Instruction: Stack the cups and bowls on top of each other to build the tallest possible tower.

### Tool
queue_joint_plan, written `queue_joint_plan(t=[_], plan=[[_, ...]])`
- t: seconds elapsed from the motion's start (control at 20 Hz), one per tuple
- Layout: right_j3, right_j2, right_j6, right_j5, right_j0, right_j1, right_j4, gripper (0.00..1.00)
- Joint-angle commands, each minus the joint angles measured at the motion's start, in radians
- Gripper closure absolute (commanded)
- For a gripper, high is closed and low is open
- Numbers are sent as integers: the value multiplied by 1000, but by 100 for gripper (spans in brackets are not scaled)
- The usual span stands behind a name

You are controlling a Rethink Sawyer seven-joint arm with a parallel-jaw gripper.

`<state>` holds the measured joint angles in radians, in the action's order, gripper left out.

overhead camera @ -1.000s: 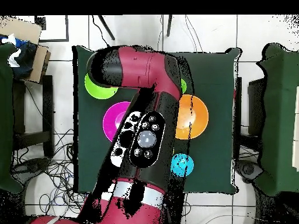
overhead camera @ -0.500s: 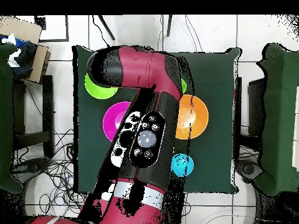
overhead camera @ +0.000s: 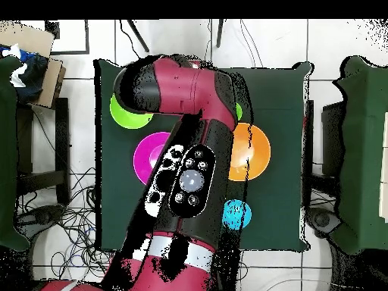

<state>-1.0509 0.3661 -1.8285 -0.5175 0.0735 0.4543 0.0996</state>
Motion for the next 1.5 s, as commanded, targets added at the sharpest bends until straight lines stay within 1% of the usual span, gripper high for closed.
queue_joint_plan(t=[0.05, 0.3, 0.9, 1.1, 1.3, 1.5], plan=[[-103, -81, -167, 58, -13, -19, -2, 0], [-120, -84, -169, 87, -16, -18, -1, 0], [-130, -93, -151, 109, -24, -15, 2, 0], [-141, -94, -150, 94, -24, -9, 6, 0], [-183, -104, -139, 33, -26, 16, 19, 0], [-216, -110, -127, 26, -29, 32, 24, 0]])
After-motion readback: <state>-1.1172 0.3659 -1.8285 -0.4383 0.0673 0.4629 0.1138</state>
